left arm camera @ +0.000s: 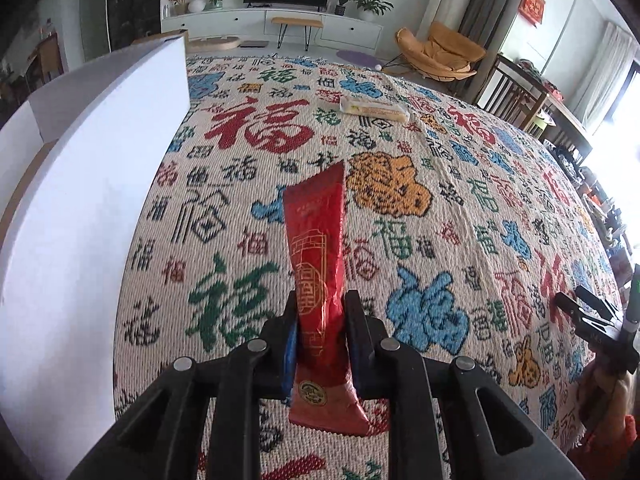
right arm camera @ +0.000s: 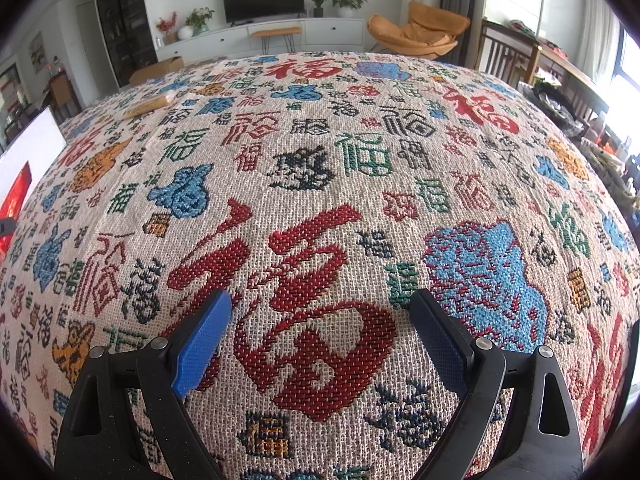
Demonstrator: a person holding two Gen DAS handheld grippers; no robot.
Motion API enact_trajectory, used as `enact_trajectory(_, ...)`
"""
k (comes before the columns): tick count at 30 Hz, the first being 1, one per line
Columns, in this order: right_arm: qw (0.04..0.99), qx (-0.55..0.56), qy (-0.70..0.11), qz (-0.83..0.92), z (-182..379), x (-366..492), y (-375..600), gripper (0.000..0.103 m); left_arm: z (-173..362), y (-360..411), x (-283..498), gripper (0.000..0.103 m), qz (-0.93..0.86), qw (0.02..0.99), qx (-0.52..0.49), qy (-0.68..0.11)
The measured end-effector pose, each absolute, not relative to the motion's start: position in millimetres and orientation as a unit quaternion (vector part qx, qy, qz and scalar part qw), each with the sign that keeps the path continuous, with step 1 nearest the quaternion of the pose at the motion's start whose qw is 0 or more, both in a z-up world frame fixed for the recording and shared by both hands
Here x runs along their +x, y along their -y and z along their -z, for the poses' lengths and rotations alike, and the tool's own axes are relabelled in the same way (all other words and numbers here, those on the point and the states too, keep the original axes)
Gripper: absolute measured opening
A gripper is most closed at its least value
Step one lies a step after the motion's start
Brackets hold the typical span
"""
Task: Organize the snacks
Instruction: 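Hold the red packet in the left tool above the blanket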
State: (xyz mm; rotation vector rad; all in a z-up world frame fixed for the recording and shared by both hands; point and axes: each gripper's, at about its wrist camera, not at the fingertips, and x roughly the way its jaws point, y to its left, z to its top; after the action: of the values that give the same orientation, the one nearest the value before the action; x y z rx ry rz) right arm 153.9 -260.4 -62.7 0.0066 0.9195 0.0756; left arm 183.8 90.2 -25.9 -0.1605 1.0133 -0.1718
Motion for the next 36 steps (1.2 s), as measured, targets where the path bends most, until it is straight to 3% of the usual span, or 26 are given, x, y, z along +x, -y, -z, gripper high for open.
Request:
enact_trajectory(2, 0.895, 0.003, -0.444, -0.037, 63, 154, 260, 0.093, 37, -102, 182, 0.033, 0.085, 0.861, -0.096, -0.493)
enact_trajectory(4, 0.895, 0.003, -0.444, -0.037, 63, 154, 260, 0.093, 44, -115, 182, 0.057, 0.066, 0.860, -0.114, -0.493)
enact_trajectory(7, 0.895, 0.003, -0.444, -0.037, 63, 154, 260, 0.093, 46, -132, 179, 0.070, 0.034, 0.869, -0.130, -0.477)
enact_trajectory(11, 0.895, 0.003, -0.444, -0.037, 63, 154, 260, 0.093, 51, -133, 180, 0.074, 0.036, 0.871, -0.118, -0.476)
enact_trajectory(25, 0.895, 0.003, -0.444, -0.037, 62, 154, 261, 0.093, 65, -95, 183, 0.103, 0.015, 0.890, 0.013, -0.456)
enact_trajectory(36, 0.895, 0.004, -0.444, -0.037, 62, 154, 260, 0.093, 66, -100, 183, 0.103, 0.009, 0.889, 0.001, -0.457)
